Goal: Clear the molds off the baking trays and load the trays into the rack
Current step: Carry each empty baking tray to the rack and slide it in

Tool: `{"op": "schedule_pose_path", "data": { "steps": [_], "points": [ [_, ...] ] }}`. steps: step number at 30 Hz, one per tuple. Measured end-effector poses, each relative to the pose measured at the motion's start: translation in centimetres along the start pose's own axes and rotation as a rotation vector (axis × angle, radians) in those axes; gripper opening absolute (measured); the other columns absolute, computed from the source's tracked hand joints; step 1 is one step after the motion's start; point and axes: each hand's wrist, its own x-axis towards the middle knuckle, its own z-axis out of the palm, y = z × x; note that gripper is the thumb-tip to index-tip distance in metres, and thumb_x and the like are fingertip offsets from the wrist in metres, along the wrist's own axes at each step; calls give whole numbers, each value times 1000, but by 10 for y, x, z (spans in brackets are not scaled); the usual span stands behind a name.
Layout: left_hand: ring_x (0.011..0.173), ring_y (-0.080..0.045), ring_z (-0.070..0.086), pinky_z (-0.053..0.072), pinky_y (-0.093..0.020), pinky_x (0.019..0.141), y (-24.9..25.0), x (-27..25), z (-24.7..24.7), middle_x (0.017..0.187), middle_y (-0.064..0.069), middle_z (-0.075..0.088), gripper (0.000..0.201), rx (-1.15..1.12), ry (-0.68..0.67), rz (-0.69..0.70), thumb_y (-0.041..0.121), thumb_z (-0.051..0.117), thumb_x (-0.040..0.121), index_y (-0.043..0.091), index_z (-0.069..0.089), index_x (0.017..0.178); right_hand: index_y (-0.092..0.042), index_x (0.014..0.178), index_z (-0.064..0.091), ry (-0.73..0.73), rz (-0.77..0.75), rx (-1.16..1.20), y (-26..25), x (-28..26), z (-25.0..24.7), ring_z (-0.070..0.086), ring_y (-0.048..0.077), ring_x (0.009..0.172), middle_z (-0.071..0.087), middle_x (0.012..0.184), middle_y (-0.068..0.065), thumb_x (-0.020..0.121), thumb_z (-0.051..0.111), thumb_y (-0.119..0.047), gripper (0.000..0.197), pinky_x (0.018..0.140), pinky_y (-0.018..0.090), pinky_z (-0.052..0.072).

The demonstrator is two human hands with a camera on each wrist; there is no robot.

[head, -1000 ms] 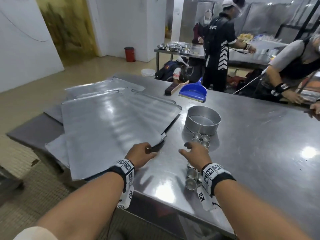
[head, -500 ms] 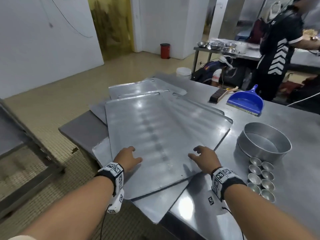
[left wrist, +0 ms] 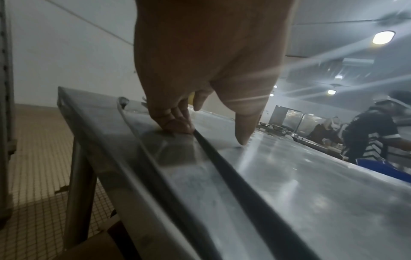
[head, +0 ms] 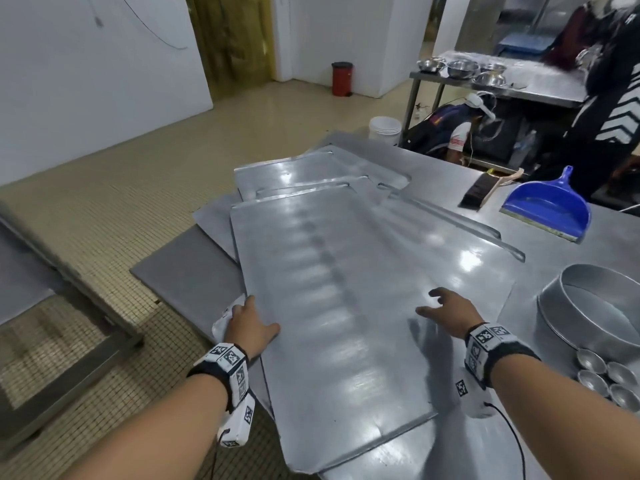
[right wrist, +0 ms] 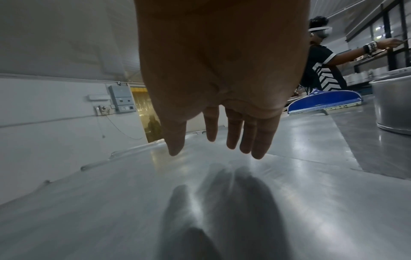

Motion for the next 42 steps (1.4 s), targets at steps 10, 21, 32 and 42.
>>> {"op": "schedule_pose_path", "data": {
  "steps": [10, 21, 32, 42],
  "points": [
    [116, -31, 54, 48, -41, 102, -12, 1, 13, 125, -11, 52, 71, -125, 32, -43, 56, 72, 67, 20, 61, 127, -18, 142, 51, -49, -9, -154, 9, 67, 8, 64, 30, 107, 67, 118, 12, 76, 82, -46, 78, 90, 35, 50],
    [89, -19, 68, 59, -34, 79, 4, -9, 17, 96, 1, 70, 42, -272, 91, -174, 48, 77, 62, 20, 67, 92, -21, 152, 39, -16, -88, -205, -2, 112, 7, 44, 41, 133, 48, 145, 17, 69, 82, -48, 97, 105, 48, 45],
    [84, -24, 76, 62, -44, 81, 15, 4, 17, 97, -1, 78, 60, -624, 80, -356, 36, 88, 54, 17, 71, 107, -9, 138, 51, -60, -65, -23, -3, 128, 4, 53, 41, 124, 56, 135, 21, 67, 90, -42, 88, 105, 48, 45],
    [83, -22, 69, 60, -40, 79, 27, 7, 15, 97, -4, 70, 58, -695, 279, -411, 20, 90, 64, 14, 54, 108, -10, 141, 45, -148, -57, 186, 8, 117, -7, 56, 28, 110, 57, 132, 12, 66, 94, -30, 92, 100, 38, 47]
  ]
}}
